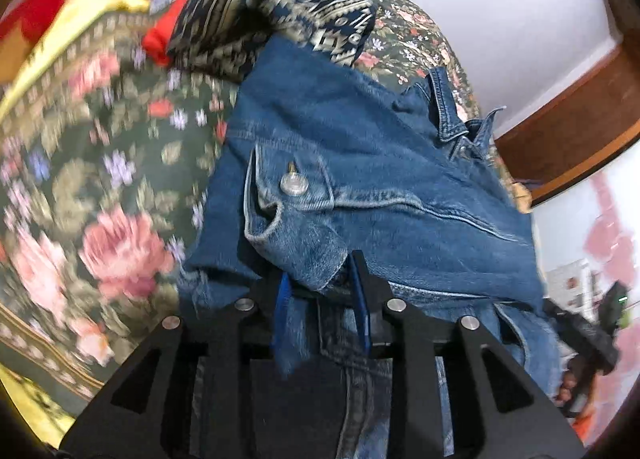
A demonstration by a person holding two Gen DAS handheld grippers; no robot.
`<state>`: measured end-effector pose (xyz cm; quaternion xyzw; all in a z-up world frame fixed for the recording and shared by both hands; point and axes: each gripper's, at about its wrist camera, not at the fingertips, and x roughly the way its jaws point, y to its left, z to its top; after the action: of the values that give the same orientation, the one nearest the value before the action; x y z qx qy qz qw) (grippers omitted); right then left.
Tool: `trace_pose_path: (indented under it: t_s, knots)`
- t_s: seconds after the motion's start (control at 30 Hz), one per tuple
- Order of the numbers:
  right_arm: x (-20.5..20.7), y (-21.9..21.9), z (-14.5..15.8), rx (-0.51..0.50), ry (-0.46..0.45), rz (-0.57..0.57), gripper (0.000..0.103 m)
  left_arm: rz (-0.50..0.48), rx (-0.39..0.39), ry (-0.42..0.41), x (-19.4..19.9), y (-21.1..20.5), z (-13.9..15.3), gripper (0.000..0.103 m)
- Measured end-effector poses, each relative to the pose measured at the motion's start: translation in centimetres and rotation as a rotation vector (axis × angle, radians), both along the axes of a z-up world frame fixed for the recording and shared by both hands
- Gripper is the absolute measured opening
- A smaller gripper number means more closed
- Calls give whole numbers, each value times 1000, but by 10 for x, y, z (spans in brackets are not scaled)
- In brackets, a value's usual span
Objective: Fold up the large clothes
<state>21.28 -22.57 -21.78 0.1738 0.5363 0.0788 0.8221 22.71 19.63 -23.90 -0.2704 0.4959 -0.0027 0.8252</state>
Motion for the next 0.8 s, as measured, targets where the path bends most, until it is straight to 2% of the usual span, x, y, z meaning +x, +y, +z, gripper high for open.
trace_pose_path:
  t_s: [0.2, 0.3, 0.4, 0.5, 0.57, 0.67, 0.73, 0.8]
  knots:
    - [0, 4, 3, -17, 0, -2, 59, 6, -16, -34, 1, -1, 7, 27]
    - [1, 4, 8, -25, -5, 11, 59, -4, 73, -86, 10, -4, 27, 21]
    - [2, 6, 21, -50, -38, 21, 59, -30, 186, -189, 11, -17, 64, 19]
    - [2, 10, 36, -71, -84, 34, 59, -38, 213, -270, 8, -23, 94, 19]
    - [1, 15, 41, -82, -106, 53, 59, -22, 235, -289, 7, -22, 102, 19]
    - [1, 25, 36, -100, -99, 91, 59, -1, 246, -257, 10, -13, 91, 19]
    - [2, 31, 26, -115, -63, 110, 59, 11, 219, -206, 9, -4, 72, 19]
    - [2, 36, 15, -113, -28, 130, 59, 8, 234, -148, 8, -2, 47, 20]
